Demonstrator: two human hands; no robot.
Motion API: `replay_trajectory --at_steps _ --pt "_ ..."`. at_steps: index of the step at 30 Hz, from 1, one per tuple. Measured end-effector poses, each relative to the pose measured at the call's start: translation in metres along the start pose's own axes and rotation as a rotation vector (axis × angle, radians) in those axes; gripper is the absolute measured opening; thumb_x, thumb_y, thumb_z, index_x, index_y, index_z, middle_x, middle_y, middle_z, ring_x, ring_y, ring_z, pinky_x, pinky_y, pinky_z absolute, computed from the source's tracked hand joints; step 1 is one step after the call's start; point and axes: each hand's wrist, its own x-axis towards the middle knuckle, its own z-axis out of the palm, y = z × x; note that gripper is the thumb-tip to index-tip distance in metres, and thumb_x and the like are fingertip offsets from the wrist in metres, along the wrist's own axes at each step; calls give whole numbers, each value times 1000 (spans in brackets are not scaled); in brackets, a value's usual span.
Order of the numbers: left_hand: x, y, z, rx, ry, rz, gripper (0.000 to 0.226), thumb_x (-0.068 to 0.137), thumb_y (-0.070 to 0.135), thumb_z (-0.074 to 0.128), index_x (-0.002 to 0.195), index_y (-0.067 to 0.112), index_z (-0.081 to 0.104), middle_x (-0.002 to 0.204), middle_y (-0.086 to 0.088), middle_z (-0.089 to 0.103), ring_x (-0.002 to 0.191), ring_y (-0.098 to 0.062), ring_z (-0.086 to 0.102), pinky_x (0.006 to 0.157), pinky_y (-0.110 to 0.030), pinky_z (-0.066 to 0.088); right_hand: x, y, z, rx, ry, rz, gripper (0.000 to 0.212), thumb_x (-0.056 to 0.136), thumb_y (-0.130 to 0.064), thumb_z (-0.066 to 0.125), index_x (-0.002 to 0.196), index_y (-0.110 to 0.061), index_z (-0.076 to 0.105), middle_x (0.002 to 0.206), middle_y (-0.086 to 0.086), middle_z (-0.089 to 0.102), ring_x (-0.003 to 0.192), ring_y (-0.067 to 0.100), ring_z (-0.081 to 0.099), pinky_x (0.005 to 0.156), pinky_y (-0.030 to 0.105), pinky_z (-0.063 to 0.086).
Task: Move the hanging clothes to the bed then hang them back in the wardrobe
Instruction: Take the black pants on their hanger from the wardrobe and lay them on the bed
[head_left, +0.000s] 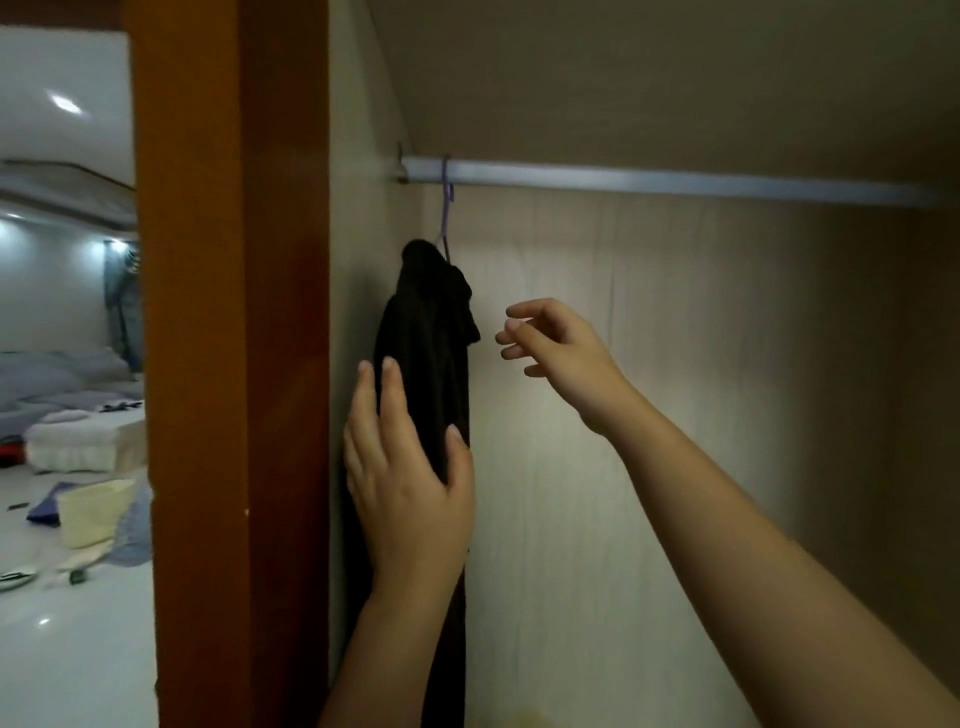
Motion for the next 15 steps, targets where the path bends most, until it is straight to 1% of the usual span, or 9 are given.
replay_trajectory --at_steps 2,3,5,7,9,11,13,14,15 --pt "9 1 1 -76 -81 -71 66 89 27 50 144 25 13 151 -3 23 137 -18 23 106 -35 26 13 -10 8 1 -11 -12 29 92 -28 50 117 -12 50 98 3 63 80 7 60 65 13 46" --pt "12 0 0 -109 -112 -92 67 89 24 51 144 27 13 150 1 24 136 -14 24 104 -31 25 19 -14 12 11 -12 -8 32 91 -30 50 117 -12 49 96 2 62 78 8 59 66 15 46" --pt "15 0 -2 -175 -176 -82 64 89 23 50 141 34 14 143 15 26 129 -1 23 101 -23 23 28 -21 19 53 -9 9 34 90 -36 51 115 -13 48 88 1 60 73 9 57 66 19 46" --pt "13 0 -3 -220 -276 -44 56 91 31 46 137 40 15 133 25 25 123 6 23 98 -14 23 35 -25 24 70 -9 30 36 88 -42 52 110 -15 46 83 1 57 70 12 55 64 23 46" --pt "9 0 -2 -218 -376 5 51 88 46 39 133 48 15 132 29 26 123 9 25 95 -8 21 40 -27 25 43 -9 58 44 85 -48 53 111 -13 46 84 3 56 71 14 54 63 26 46" --pt "6 0 -2 -213 -441 34 47 81 59 31 123 59 10 131 34 25 126 10 24 101 -13 22 43 -29 20 25 4 83 49 83 -48 56 112 -10 47 86 4 56 70 15 55 62 27 47" --pt "5 -1 -2 -235 -462 39 42 76 67 25 116 67 14 127 41 26 127 10 27 103 -17 25 44 -30 11 38 2 117 41 85 -41 57 107 -8 49 82 3 56 67 14 56 58 24 50" --pt "4 -1 -3 -252 -456 34 41 74 67 24 114 67 17 127 40 30 126 11 30 102 -17 27 43 -29 6 36 -4 132 33 86 -37 56 101 -8 50 79 2 55 64 14 55 54 21 50" --pt "4 -3 -4 -272 -445 19 40 74 67 25 114 67 20 128 35 36 123 12 34 101 -15 30 41 -29 1 24 -5 145 25 88 -33 54 94 -9 50 76 2 55 62 13 55 50 19 49"
